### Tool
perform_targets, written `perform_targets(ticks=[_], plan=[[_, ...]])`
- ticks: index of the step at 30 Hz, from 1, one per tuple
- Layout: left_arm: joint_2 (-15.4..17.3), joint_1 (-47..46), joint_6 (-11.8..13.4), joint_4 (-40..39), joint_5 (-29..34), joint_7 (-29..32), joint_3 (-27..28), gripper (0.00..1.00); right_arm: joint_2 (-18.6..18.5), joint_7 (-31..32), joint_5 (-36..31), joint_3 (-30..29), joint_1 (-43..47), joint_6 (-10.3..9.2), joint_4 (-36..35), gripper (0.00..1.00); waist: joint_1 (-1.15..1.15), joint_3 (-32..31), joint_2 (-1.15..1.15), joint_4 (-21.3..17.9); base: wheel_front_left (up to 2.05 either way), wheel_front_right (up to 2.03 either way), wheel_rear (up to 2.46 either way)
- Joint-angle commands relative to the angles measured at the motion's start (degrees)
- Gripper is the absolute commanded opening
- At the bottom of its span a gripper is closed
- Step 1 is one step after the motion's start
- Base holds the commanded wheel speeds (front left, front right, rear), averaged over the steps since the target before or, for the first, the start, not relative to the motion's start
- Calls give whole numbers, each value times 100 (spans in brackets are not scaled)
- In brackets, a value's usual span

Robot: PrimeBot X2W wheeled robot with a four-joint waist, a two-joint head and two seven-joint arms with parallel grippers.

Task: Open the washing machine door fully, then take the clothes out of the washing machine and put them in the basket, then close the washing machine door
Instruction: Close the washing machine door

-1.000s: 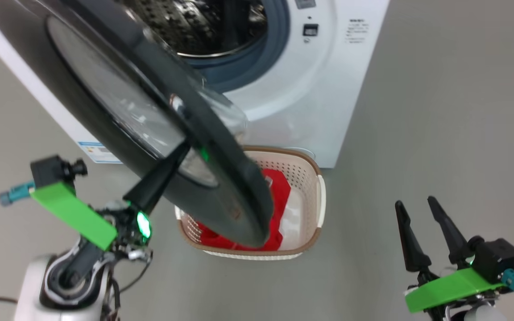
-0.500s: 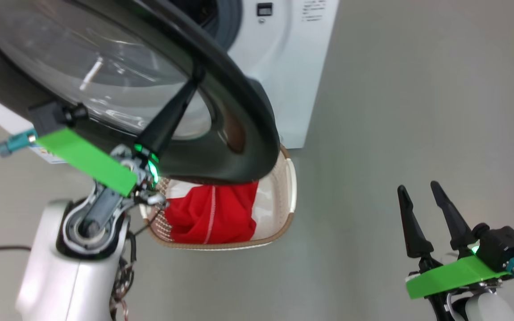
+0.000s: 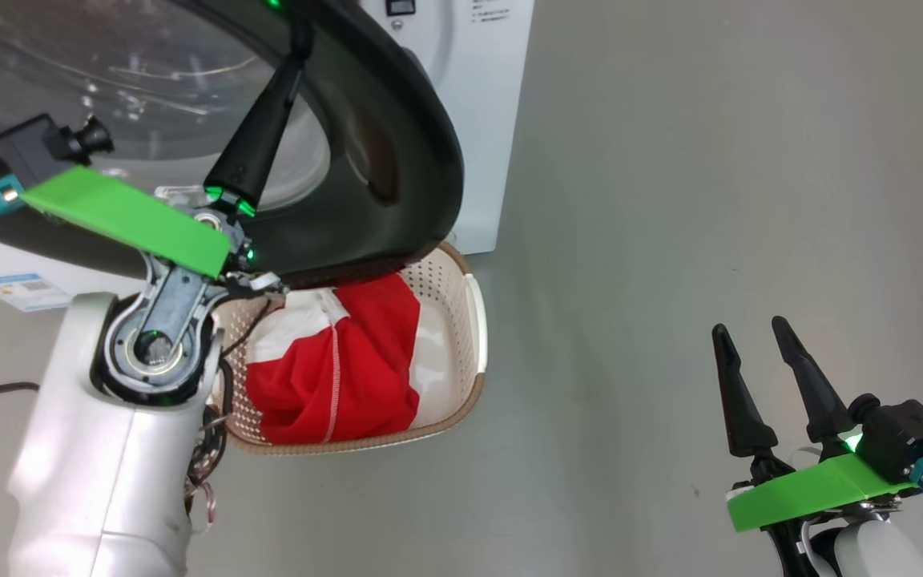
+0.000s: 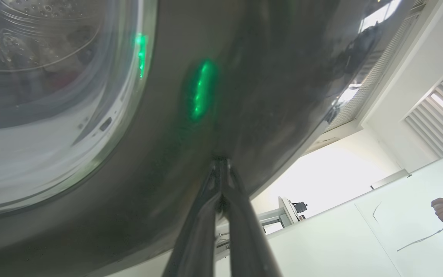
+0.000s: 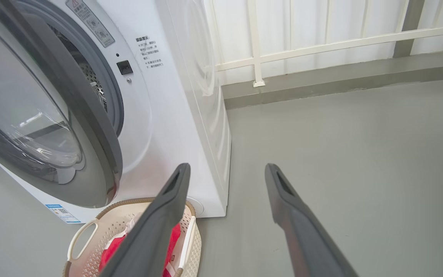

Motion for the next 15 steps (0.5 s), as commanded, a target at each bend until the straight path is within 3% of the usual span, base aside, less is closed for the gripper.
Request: perform_targets(ticks=[1,14,15], plan=[[235,-185,-40,-84,-10,-97,93,0,-41,-36,46,139,-159,26,-153,100,0,-20,0,-40,0,0,0],[512,235,-40,62,-196,-643,-333,0,-41,-36,12,111,-12,26,-111,100,0,-293,0,96,0,0,0],[545,327,-40,60,-198,-687,-365,7,-41,-36,5,115,1,26,-104,100,0,-327,0,109,0,0,0]])
